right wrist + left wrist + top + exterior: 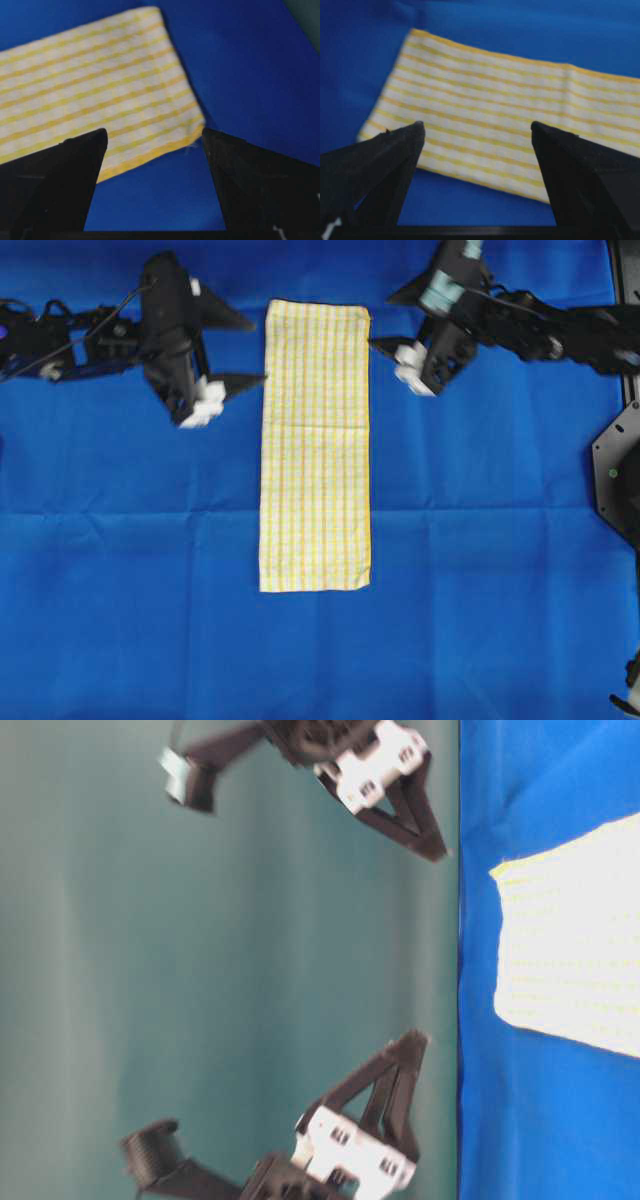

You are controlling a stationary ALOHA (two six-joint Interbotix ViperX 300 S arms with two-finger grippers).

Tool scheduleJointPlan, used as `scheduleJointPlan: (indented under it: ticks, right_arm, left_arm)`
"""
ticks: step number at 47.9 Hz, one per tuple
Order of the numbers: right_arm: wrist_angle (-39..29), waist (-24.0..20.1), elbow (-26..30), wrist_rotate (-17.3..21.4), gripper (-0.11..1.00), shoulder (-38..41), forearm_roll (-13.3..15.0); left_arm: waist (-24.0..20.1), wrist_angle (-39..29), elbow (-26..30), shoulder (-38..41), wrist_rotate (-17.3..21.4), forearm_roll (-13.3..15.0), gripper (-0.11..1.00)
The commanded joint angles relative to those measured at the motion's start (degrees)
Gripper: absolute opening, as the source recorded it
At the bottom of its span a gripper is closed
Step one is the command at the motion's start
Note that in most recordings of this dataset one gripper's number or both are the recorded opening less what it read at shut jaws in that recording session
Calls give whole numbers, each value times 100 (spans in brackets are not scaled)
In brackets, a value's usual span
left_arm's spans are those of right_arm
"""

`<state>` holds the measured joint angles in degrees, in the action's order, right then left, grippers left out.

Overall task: Fold the yellow towel.
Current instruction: 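Pinch the strip's top corners with both grippers, then fold the top end down over the bottom half with both grippers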

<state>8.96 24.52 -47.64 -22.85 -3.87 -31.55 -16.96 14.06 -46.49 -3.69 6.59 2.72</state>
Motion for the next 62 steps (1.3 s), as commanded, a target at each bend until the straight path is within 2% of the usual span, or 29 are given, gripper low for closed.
scheduleJointPlan:
  ticks: [1, 19, 24, 28, 31, 34, 37, 40, 42, 44, 62]
  right_arm:
    - [53, 132, 299, -9, 78, 264, -9]
    - [149, 457, 905, 18, 78, 1468, -44]
    - [167, 466, 993, 26, 78, 1635, -123]
    - [185, 457, 1037, 26, 76, 1714, -202]
    - [185, 457, 1063, 26, 70, 1749, -255]
    - [185, 457, 1063, 26, 59, 1758, -264]
    - [176, 439, 1063, 26, 44, 1758, -272]
    - [176, 422, 1055, 26, 23, 1758, -290]
    - [185, 413, 1046, 26, 13, 1758, -316]
    - [185, 404, 1037, 26, 6, 1758, -360]
    - [264, 404, 1011, 53, 6, 1652, -527]
  left_arm:
    - [-272, 229, 255, 308, 18, -9, 82]
    - [-940, 712, 870, 1775, -44, 18, 81]
    - [-1037, 712, 949, 2013, -44, 26, 76]
    - [-1090, 712, 1011, 2153, -44, 26, 65]
    - [-1116, 712, 1063, 2259, -44, 26, 51]
    - [-1116, 712, 1099, 2355, -53, 35, 36]
    - [-1116, 703, 1134, 2426, -53, 26, 23]
    - [-1134, 703, 1160, 2461, -53, 35, 11]
    - [-1151, 703, 1160, 2461, -53, 35, 5]
    - [-1178, 703, 1160, 2461, -53, 35, 5]
    - [-1283, 606, 1187, 2285, 44, 18, 5]
